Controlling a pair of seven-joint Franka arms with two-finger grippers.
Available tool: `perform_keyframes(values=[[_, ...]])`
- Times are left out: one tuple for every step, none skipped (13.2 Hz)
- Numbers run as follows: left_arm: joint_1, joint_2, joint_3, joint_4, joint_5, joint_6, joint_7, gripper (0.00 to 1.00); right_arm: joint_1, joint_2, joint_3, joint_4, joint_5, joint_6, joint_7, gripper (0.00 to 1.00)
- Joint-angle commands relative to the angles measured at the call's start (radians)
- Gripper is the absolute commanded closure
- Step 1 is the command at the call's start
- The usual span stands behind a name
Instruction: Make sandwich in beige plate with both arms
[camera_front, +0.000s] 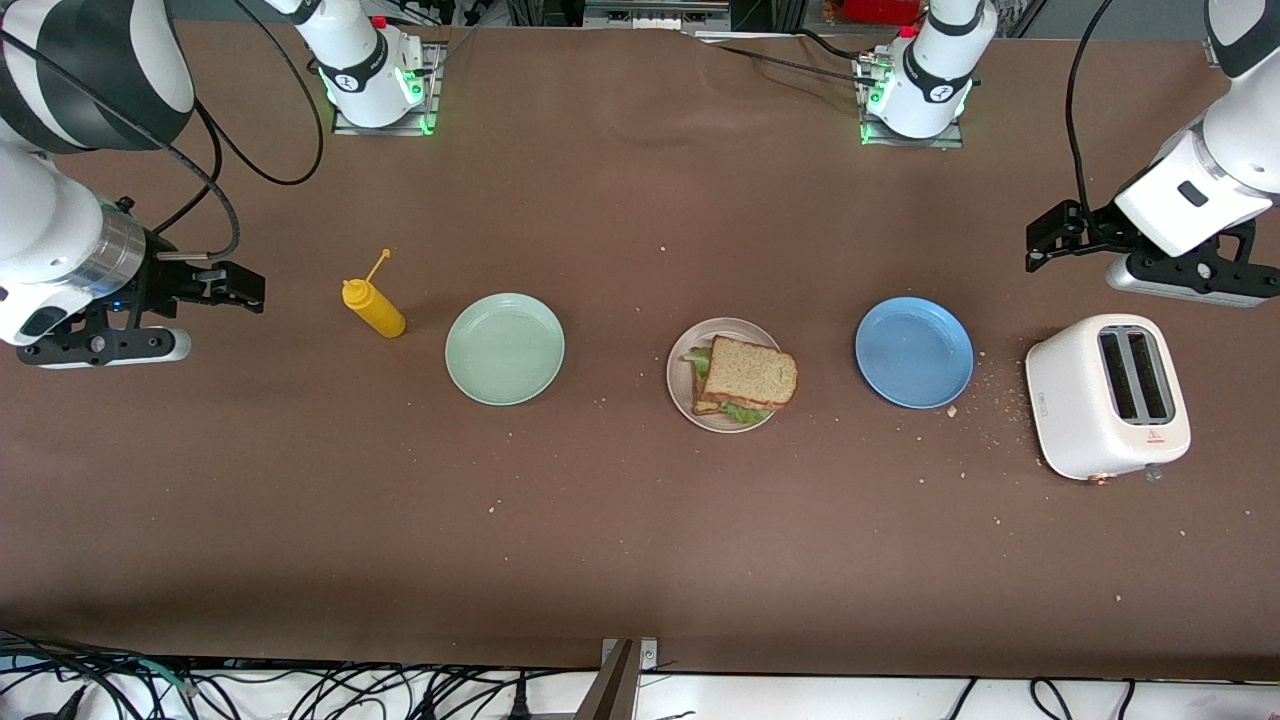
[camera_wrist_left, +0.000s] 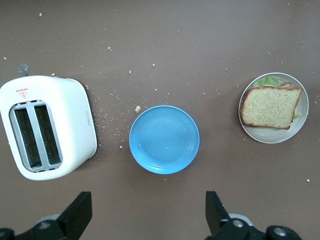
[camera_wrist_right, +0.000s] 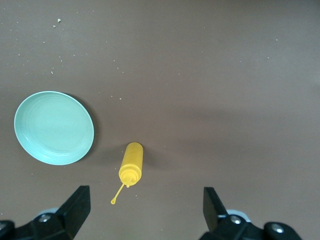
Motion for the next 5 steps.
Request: perform_keyframes(values=[[-0.012, -0.008, 0.006, 0.008, -0.020, -0.023, -0.009, 0.00, -0.002, -0.028, -0.003, -0.036, 0.019, 0.017, 0.015, 0.00], [-0.012, -0.008, 0.006, 0.008, -0.018, -0.025, -0.009, 0.00, -0.002, -0.026, -0.003, -0.036, 0.019, 0.017, 0.015, 0.00], [-0.010, -0.010, 0.006, 0.008, -0.015, -0.027, -0.009, 0.00, -0.004, -0.026, -0.003, -0.036, 0.019, 0.017, 0.015, 0.00], [-0.010, -0.007, 0.006, 0.009, -0.014, -0.025, -0.009, 0.00, -0.004, -0.026, -0.003, -0.036, 0.019, 0.017, 0.014, 0.00], [-0.012, -0.007, 0.006, 0.011, -0.011, -0.027, -0.010, 0.00, -0.004, -0.026, -0.003, -0.036, 0.019, 0.017, 0.015, 0.00]])
